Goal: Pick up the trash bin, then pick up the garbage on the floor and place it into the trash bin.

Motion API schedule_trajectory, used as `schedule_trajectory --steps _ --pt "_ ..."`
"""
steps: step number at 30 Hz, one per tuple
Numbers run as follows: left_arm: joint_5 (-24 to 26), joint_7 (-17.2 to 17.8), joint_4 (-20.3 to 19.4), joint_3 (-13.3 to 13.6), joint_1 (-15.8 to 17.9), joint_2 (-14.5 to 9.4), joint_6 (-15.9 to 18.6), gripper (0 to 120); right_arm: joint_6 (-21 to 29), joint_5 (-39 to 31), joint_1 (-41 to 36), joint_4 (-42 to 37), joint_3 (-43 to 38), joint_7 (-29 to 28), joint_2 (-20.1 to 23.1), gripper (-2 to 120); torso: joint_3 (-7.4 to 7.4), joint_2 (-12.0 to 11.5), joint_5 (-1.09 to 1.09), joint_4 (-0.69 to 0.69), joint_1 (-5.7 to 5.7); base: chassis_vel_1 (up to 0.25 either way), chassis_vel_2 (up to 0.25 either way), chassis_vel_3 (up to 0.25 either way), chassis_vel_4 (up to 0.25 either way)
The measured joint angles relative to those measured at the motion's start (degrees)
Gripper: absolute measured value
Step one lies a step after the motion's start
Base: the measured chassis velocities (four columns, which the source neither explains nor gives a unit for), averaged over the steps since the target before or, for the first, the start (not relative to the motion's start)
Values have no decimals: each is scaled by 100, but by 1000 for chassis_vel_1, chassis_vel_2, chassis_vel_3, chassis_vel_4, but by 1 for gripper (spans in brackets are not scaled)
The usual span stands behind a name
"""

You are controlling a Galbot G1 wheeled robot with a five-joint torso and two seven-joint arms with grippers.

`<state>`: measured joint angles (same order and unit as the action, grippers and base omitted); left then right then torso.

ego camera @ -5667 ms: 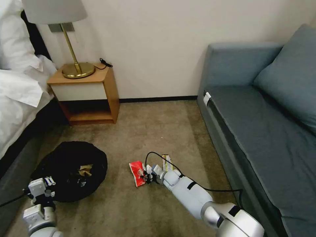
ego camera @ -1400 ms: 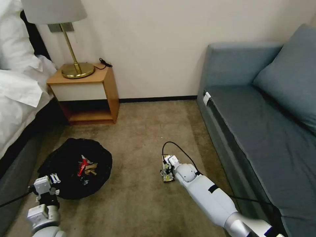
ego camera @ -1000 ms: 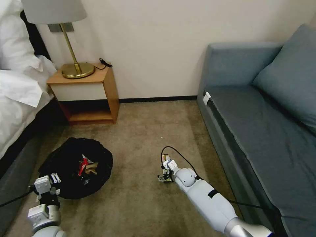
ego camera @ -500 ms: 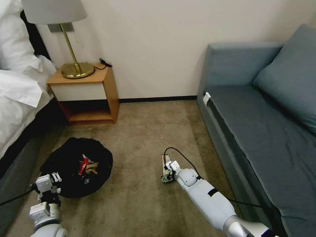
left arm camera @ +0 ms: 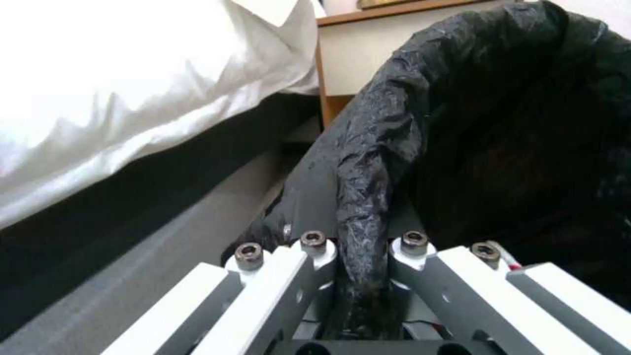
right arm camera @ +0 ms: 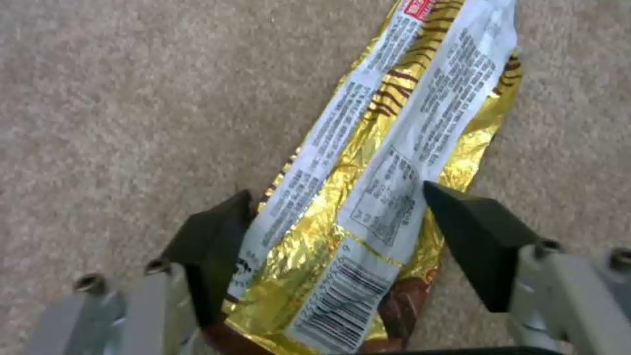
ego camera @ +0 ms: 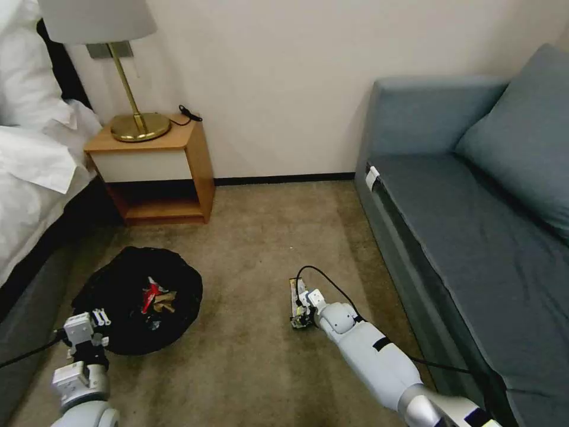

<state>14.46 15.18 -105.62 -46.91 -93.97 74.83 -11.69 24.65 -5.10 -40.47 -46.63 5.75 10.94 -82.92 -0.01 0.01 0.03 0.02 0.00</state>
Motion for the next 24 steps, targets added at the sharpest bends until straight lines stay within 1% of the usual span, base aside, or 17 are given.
schedule_trajectory --steps 2,5,7,8,12,14,16,18,20,23,24 --pt "0 0 0 0 0 1 0 5 -8 1 -4 0 -4 2 1 67 0 0 0 0 0 0 0 0 0" --pt "-1 -2 0 8 1 24 -3 5 -30 3 -50 -27 -11 20 19 58 0 0 1 0 -1 0 0 0 0" --pt "-3 -2 0 9 1 30 -5 5 -31 4 -58 -33 -12 24 23 57 0 0 0 0 0 0 0 0 0" --pt "-7 -2 0 11 -5 40 -10 5 -33 20 -81 -45 -19 38 26 52 -1 1 -1 0 0 0 0 0 0" --pt "-9 -3 -1 9 -20 42 -19 5 -45 45 -101 -47 -23 44 25 45 -1 1 -1 0 -1 0 0 0 0" --pt "-7 -3 -2 -2 -40 41 -31 5 -62 57 -118 -48 -27 45 23 39 -1 1 -1 0 -1 0 0 0 0" --pt "-6 -3 -3 -7 -48 40 -38 5 -77 64 -126 -48 -32 45 20 36 -1 1 -2 0 -1 0 0 0 0" --pt "-2 -3 -12 -13 -62 41 -58 5 -119 70 -151 -51 -54 45 14 29 0 1 -1 0 -1 0 0 0 0" --pt "-1 -3 -17 -16 -62 40 -62 5 -125 71 -162 -66 -58 45 14 28 0 1 0 0 -1 0 0 0 0" --pt "4 -3 -34 -20 -64 40 -75 5 -130 76 -205 -171 -59 42 44 20 2 -2 2 1 0 0 0 0 0" --pt "4 -3 -34 -20 -64 40 -75 5 -130 76 -205 -171 -59 42 44 20 2 -2 2 1 0 0 0 0 0"
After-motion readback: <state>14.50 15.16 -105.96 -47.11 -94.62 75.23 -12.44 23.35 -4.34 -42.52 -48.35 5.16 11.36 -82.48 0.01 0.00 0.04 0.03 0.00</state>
